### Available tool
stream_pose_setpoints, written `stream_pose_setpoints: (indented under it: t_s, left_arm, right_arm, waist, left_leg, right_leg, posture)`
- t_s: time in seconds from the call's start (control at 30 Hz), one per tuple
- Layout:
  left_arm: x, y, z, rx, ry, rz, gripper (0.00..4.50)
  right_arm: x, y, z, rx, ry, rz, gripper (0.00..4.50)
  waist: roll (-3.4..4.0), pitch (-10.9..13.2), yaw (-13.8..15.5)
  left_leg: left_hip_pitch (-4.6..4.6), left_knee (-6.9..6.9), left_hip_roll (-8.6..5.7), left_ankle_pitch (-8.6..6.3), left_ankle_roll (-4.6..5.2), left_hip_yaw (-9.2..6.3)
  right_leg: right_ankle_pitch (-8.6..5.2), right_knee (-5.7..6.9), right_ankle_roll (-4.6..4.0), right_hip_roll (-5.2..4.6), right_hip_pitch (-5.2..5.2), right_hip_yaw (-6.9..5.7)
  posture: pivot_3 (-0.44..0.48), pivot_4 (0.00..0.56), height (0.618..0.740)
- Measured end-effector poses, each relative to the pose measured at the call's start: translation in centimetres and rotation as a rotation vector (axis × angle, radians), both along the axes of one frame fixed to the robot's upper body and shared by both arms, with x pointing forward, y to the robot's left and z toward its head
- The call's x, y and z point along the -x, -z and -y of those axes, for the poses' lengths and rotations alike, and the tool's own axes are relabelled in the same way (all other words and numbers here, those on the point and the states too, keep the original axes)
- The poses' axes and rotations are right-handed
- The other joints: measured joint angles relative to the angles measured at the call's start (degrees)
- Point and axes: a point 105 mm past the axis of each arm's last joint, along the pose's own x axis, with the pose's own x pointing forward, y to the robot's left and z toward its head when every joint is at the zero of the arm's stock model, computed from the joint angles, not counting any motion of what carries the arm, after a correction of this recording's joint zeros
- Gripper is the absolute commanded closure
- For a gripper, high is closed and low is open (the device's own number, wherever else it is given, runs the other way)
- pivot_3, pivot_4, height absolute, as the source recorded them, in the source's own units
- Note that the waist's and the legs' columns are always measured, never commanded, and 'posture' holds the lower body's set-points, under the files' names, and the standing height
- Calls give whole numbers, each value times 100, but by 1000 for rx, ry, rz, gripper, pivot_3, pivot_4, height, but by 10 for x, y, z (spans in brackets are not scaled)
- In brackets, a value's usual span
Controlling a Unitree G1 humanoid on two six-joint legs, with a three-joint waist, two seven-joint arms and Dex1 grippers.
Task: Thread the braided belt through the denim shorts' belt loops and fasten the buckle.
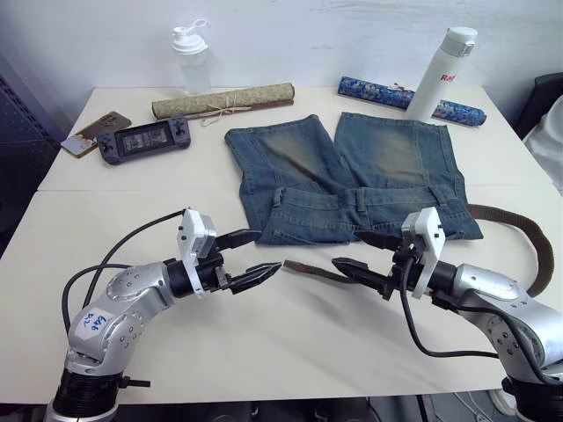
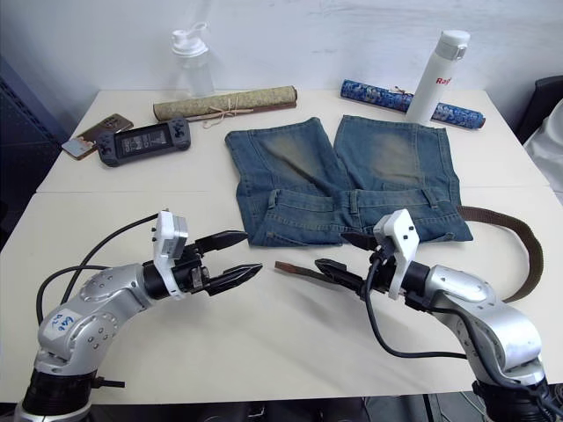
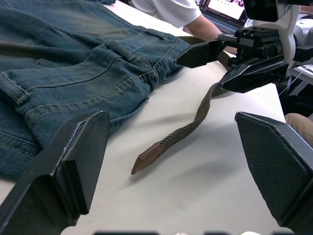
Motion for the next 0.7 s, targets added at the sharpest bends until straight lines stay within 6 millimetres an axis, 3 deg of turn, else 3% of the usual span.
stream_pose_setpoints:
  t_s: [0.7]
  left_arm:
    - [-6,-2,1,20,-9,-1,48]
  right_arm:
    - [1,3,-3,5,-13,-9,0]
  waist:
    - [0,0,4]
  left_leg:
    - [0,2,-2,0,0,0]
  right_leg:
    - [0,1,0,2,1,-1]
  posture:
    - [0,150,717]
